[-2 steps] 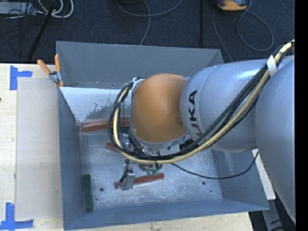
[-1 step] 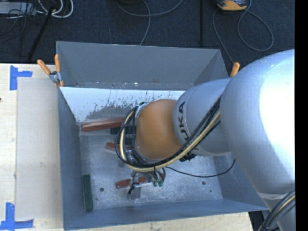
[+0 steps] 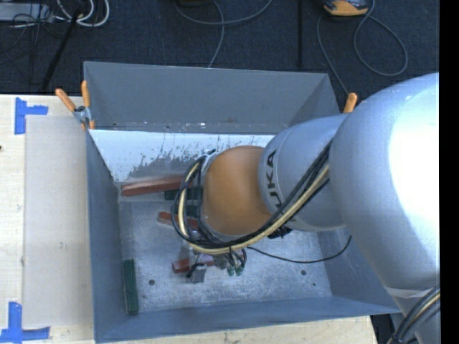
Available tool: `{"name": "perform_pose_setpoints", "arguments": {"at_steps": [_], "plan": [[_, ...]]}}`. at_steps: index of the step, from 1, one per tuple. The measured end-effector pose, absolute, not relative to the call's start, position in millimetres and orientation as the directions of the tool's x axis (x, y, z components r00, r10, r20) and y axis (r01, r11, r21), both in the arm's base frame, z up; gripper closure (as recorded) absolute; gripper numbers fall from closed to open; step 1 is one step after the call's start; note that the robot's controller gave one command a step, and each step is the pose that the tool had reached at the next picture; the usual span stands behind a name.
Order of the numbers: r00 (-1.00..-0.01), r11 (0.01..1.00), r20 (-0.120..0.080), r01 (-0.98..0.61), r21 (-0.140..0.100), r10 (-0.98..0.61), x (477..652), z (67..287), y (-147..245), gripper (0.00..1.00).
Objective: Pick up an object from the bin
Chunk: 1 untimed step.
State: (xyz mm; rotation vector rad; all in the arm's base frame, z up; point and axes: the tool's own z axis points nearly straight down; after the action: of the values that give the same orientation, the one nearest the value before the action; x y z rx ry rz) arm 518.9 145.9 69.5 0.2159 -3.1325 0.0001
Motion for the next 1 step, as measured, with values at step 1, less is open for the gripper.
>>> {"name": "perform_pose_setpoints", "arguments": {"at_steps": [1], "plan": [[-0.994, 0.994, -0.009, -0.113, 0.000, -0.113, 544.6, 190.1, 115.7, 1.00]]}}
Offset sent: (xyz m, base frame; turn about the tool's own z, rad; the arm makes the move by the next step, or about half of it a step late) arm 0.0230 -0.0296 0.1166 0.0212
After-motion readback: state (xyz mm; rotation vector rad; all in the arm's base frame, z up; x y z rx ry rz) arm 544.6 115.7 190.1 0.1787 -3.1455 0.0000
